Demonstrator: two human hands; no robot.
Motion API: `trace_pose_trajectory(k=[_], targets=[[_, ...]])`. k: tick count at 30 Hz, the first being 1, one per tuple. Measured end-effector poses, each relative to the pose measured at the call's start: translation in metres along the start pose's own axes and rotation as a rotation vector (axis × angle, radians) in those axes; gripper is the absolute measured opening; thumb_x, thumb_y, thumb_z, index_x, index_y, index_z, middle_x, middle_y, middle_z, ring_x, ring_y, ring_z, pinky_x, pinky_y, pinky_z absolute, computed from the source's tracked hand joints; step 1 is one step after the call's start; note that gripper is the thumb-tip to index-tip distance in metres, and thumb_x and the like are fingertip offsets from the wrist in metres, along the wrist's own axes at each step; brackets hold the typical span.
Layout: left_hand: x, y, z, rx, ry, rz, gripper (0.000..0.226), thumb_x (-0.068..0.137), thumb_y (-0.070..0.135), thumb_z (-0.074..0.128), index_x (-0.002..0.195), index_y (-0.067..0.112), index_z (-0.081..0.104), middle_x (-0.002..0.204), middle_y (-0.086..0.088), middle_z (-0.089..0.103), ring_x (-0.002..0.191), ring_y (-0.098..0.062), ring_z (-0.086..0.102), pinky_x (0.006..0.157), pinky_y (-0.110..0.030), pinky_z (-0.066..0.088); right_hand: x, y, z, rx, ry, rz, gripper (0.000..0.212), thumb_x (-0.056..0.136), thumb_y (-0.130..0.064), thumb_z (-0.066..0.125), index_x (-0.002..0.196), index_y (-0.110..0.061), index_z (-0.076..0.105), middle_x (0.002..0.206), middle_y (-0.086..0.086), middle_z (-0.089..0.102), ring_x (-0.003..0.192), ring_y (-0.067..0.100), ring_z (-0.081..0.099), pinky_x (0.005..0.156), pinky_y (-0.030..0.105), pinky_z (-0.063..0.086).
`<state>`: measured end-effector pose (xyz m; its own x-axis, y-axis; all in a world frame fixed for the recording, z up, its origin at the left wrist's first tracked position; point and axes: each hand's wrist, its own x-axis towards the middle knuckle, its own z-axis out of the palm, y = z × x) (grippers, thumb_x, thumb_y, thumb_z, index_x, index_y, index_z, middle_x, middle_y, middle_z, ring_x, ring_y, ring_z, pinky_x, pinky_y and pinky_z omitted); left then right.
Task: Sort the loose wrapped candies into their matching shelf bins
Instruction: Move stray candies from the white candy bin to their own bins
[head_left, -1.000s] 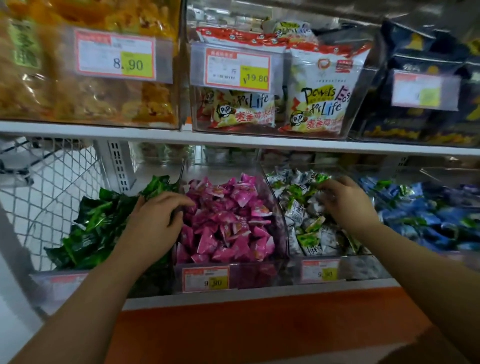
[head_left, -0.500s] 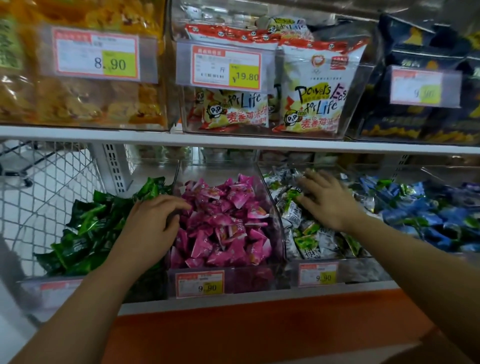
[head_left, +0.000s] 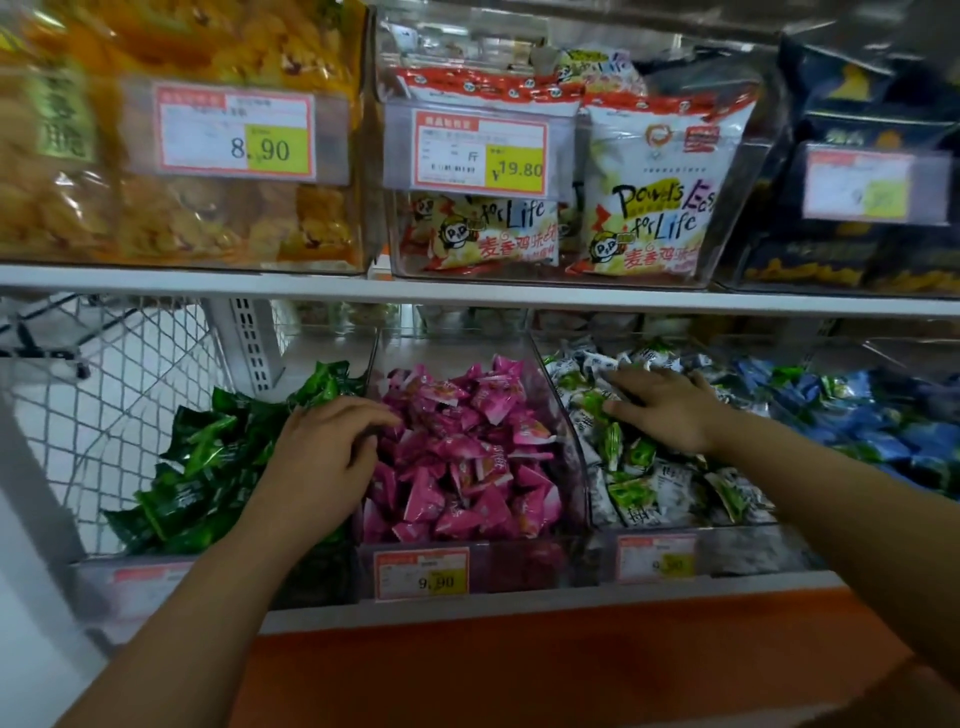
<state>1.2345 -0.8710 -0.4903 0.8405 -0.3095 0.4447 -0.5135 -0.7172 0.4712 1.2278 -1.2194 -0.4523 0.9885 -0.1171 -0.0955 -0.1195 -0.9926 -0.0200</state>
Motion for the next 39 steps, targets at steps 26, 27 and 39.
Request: trace_pose_trajectory(k=[26,27,39], targets=[[-0.041,-0.102,-0.092,-0.225,0.337,-0.384,0.039,0.095,0.002,0.044,0.115,0.032,0.057,0.12,0.017,0.045,0.112,0.004,0.039,0.094,-0.01,0.027,0.075,-0.334,-0.012,0.169,-0.019,-0.774,0.038,0.099,-0.027,0.046,0.137,-0.021,0.048,0.143,0.002,0.046,0.127,0.018,0.045,0.096,0.022,0.034],[-0.037,-0.104,-0.091,-0.24,0.338,-0.397,0.04,0.095,0.002,0.043,0.114,0.034,0.057,0.119,0.017,0.046,0.111,0.001,0.044,0.092,-0.012,0.031,0.085,-0.34,-0.01,0.177,-0.052,-0.767,0.039,0.099,-0.028,0.046,0.137,-0.02,0.047,0.143,0.003,0.047,0.127,0.018,0.046,0.096,0.021,0.033],[-0.022,-0.118,-0.082,-0.326,0.293,-0.482,0.046,0.096,0.01,0.046,0.101,0.056,0.048,0.108,0.033,0.047,0.096,0.019,0.046,0.069,0.005,0.035,0.147,-0.386,0.015,0.316,-0.432,-0.712,0.069,0.079,-0.069,0.053,0.115,-0.01,0.056,0.11,0.01,0.055,0.104,0.027,0.053,0.089,0.042,0.036]])
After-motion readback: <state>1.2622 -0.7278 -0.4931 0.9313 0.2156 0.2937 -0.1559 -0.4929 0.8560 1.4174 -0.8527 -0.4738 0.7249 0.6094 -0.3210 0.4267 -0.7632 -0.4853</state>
